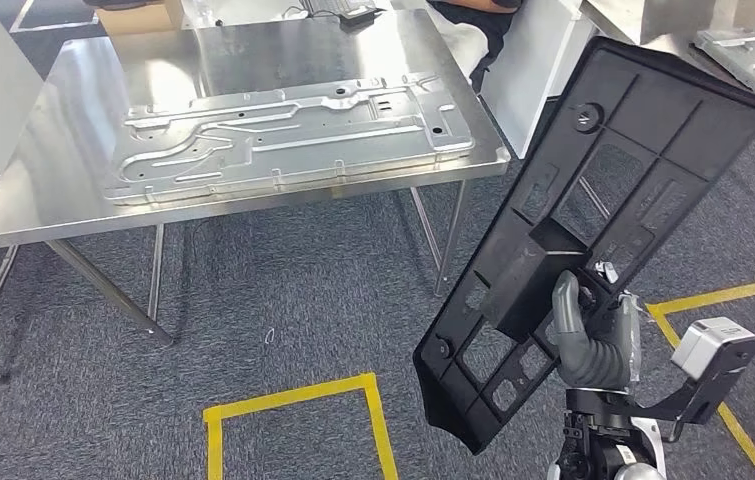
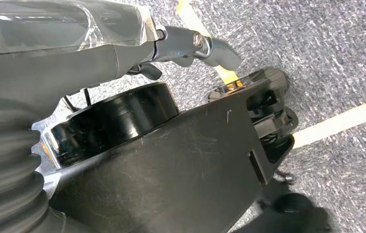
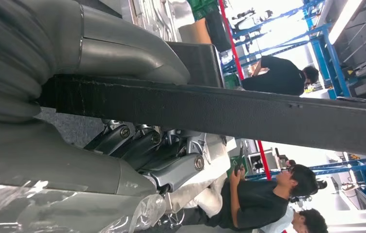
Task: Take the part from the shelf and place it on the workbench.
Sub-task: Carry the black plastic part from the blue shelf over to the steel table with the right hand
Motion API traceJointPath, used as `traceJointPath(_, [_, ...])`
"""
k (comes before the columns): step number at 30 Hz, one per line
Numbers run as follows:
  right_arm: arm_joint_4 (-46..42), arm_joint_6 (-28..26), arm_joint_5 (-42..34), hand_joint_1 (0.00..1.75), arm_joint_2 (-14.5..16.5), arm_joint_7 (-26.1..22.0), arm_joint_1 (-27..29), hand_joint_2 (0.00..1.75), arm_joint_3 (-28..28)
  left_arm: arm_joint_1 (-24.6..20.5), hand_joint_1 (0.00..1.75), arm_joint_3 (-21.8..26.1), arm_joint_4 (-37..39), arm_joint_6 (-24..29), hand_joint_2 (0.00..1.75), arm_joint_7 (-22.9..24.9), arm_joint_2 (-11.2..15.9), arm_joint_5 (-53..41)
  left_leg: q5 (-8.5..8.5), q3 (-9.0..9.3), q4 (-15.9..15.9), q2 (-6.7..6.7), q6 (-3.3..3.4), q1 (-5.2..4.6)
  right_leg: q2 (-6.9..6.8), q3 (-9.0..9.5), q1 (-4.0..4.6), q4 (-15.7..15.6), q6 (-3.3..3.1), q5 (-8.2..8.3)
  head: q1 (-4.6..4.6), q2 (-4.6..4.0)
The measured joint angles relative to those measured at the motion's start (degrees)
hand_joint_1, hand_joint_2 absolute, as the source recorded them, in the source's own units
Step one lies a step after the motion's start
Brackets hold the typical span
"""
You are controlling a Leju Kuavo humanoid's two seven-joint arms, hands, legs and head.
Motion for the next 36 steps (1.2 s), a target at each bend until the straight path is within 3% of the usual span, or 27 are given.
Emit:
traceJointPath(2, [0.0, 0.0, 0.0, 1.75, 0.0, 0.0, 0.0, 1.75, 0.0, 0.1, 0.0, -0.1, 0.0, 0.2, 1.75, 0.3, 0.0, 0.0, -0.8, 0.89, 0.0, -0.17, 0.28, -0.08, 0.0, -4.97, 0.07, 6.1, 0.07, -2.54, 0.1, 0.0])
traceJointPath(3, [0.0, 0.0, 0.0, 1.75, 0.0, 0.0, 0.1, 1.75, 0.0, 0.1, 0.0, -0.1, 0.0, 0.4, 1.75, 0.3, 0.0, 0.0, -1.28, 1.47, 0.0, -0.28, 0.31, -0.12, 0.0, -6.46, 0.1, 6.8, 0.04, -2.74, 0.11, 0.0])
traceJointPath(4, [0.0, 0.0, 0.0, 1.75, 0.0, 0.0, 0.1, 1.75, 0.0, 0.2, 0.0, -0.2, 0.0, 0.5, 1.75, 0.5, -0.1, 0.0, -1.79, 2.17, 0.0, -0.4, 0.27, -0.14, 0.0, -6.88, 0.11, 5.4, -0.04, -1.63, 0.11, 0.0])
traceJointPath(6, [0.0, 0.0, 0.0, 1.75, 0.0, 0.0, 0.1, 1.75, 0.0, 0.2, 0.0, -0.3, 0.0, 0.8, 1.75, 0.8, -0.1, 0.0, -2.96, 3.67, 0.0, -0.57, 0.02, -0.15, 0.0, -5.21, 0.16, -2.0, -0.31, 4.1, 0.13, 0.0])
traceJointPath(8, [0.1, 0.0, -0.1, 1.75, 0.0, 0.1, 0.0, 1.75, 0.0, 0.1, 0.0, -0.4, 0.0, 1.0, 1.75, 1.2, -0.2, 0.0, -4.1, 4.73, 0.0, -0.67, -0.56, -0.29, -0.06, -3.46, 0.38, -7.7, -0.66, 7.76, 0.08, -0.01])
traceJointPath(9, [0.1, 0.0, -0.1, 1.75, 0.0, 0.1, 0.0, 1.75, 0.0, 0.1, 0.0, -0.5, 0.0, 1.1, 1.75, 1.4, -0.2, 0.0, -4.45, 5.06, 0.0, -0.68, -0.92, -0.35, -0.05, -3.15, 0.5, -8.7, -0.92, 8.37, 0.06, -0.01])
traceJointPath(12, [0.1, 0.0, -0.2, 1.75, 0.0, 0.0, 0.0, 1.75, 0.0, -0.1, 0.0, -0.8, 0.0, 1.3, 1.75, 2.0, -0.2, 0.0, -4.89, 5.27, 1.2, -0.54, -1.81, -0.41, 0.01, -2.49, 0.39, -8.9, -1.94, 8.21, 0.05, -0.01])
traceJointPath(14, [0.1, 0.0, -0.2, 1.75, 0.0, -0.1, -0.1, 1.75, 0.0, -0.2, 0.0, -1.0, 0.0, 1.5, 1.75, 2.5, -0.2, 0.0, -6.01, 2.79, 5.7, -0.32, -2.53, -0.17, 0.0, -1.83, 0.16, -8.9, -2.52, 7.79, -0.08, -0.02])
traceJointPath(17, [0.1, 0.0, -0.3, 1.75, 0.0, -0.3, -0.2, 1.75, 0.1, -0.3, 0.0, -1.0, 0.0, 1.7, 1.75, 3.1, -0.2, 0.0, -10.14, -4.7, 16.5, -0.11, -3.59, 0.43, 0.02, -1.08, 0.17, -9.0, -2.84, 6.76, -0.19, -0.01])
traceJointPath(18, [0.1, 0.0, -0.3, 1.75, 0.0, -0.3, -0.2, 1.75, 0.1, -0.2, 0.0, -1.1, 0.0, 1.8, 1.75, 3.2, -0.2, 0.0, -10.58, -6.34, 17.8, -0.06, -3.73, 0.53, 0.03, -0.64, 0.16, -9.0, -2.8, 6.34, -0.19, -0.01])
traceJointPath(19, [0.1, 0.0, -0.4, 1.75, 0.0, -0.3, -0.2, 1.75, 0.1, -0.2, 0.0, -1.1, 0.0, 1.9, 1.75, 3.3, -0.2, 0.0, -9.74, -6.93, 17.1, 0.01, -3.73, 0.58, 0.04, -0.05, 0.16, -9.0, -2.72, 5.89, -0.19, -0.02])
traceJointPath(22, [0.1, 0.0, -0.5, 1.75, 0.0, -0.3, -0.3, 1.75, 0.1, 0.0, 0.0, -1.1, 0.0, 2.0, 1.75, 3.4, -0.2, 0.1, -1.86, -4.33, 6.1, 0.31, -2.99, 0.37, 0.01, 2.09, 0.2, -9.1, -2.22, 4.38, -0.17, -0.02])
traceJointPath(24, [0.2, 0.0, -0.6, 1.75, 0.0, -0.3, -0.4, 1.75, 0.1, 0.0, 0.0, -1.1, 0.0, 2.1, 1.75, 3.4, -0.2, 0.2, 0.76, -3.06, 1.8, 0.46, -2.21, -0.1, 0.04, 2.98, 0.24, -9.5, -1.67, 3.76, -0.16, -0.02])
traceJointPath(26, [0.2, 0.0, -0.7, 1.75, 0.0, -0.3, -0.5, 1.75, 0.1, 0.0, 0.0, -1.2, 0.0, 2.1, 1.75, 3.5, -0.2, 0.3, 0.64, -2.45, 1.1, 0.4, -1.43, -0.28, 0.07, 3.45, 0.3, -9.4, -0.95, 3.86, -0.18, -0.01])
traceJointPath(28, [0.3, 0.0, -0.7, 1.75, 0.0, -0.3, -0.6, 1.75, 0.2, 0.0, 0.0, -1.3, 0.0, 2.1, 1.75, 3.5, -0.2, 0.3, 0.68, -1.08, 0.3, 0.33, -0.68, -0.07, 0.04, 3.1, 0.29, -7.4, -0.49, 3.69, -0.1, 0.0])
traceJointPath(30, [0.3, 0.0, -0.7, 1.75, 0.0, -0.3, -0.8, 1.75, 0.2, -0.1, 0.0, -1.4, 0.0, 2.1, 1.75, 3.6, -0.2, 0.3, 0.33, 0.17, -0.2, 0.28, -0.04, 0.07, 0.04, -0.01, 0.28, -1.5, -0.36, 1.84, 0.04, -0.01])
traceJointPath(32, [0.3, 0.0, -0.7, 1.75, 0.0, -0.3, -0.9, 1.75, 0.2, -0.1, 0.0, -1.4, 0.0, 2.2, 1.75, 3.8, -0.2, 0.3, -0.41, 0.89, -0.2, 0.17, 0.31, 0.03, 0.05, -4.97, 0.36, 5.7, -0.2, -1.01, 0.11, -0.01])
traceJointPath(33, [0.3, 0.0, -0.7, 1.75, 0.0, -0.2, -0.9, 1.75, 0.3, 0.0, 0.0, -1.4, 0.0, 2.2, 1.75, 3.9, -0.2, 0.2, -0.86, 1.37, -0.2, 0.09, 0.33, 0.0, 0.05, -6.77, 0.36, 7.4, -0.17, -1.73, 0.13, 0.0])
traceJointPath(34, [0.4, 0.0, -0.7, 1.75, 0.0, -0.2, -0.9, 1.75, 0.3, 0.0, 0.0, -1.5, 0.0, 2.2, 1.75, 3.9, -0.2, 0.2, -1.38, 1.99, -0.2, -0.01, 0.3, -0.01, 0.04, -7.7, 0.36, 7.3, -0.15, -1.41, 0.14, 0.0])
traceJointPath(35, [0.4, 0.0, -0.7, 1.75, 0.0, -0.2, -0.9, 1.75, 0.3, 0.1, 0.0, -1.5, 0.0, 2.3, 1.75, 4.0, -0.2, 0.1, -1.96, 2.76, -0.2, -0.12, 0.22, 0.0, 0.04, -7.54, 0.35, 5.0, -0.17, 0.2, 0.15, 0.0])
traceJointPath(36, [0.4, 0.0, -0.7, 1.75, 0.0, -0.2, -0.9, 1.75, 0.3, 0.1, 0.0, -1.5, 0.0, 2.3, 1.75, 4.0, -0.2, 0.0, -2.61, 3.6, -0.2, -0.21, 0.08, 0.02, 0.03, -6.61, 0.35, 1.2, -0.22, 2.88, 0.16, 0.0])
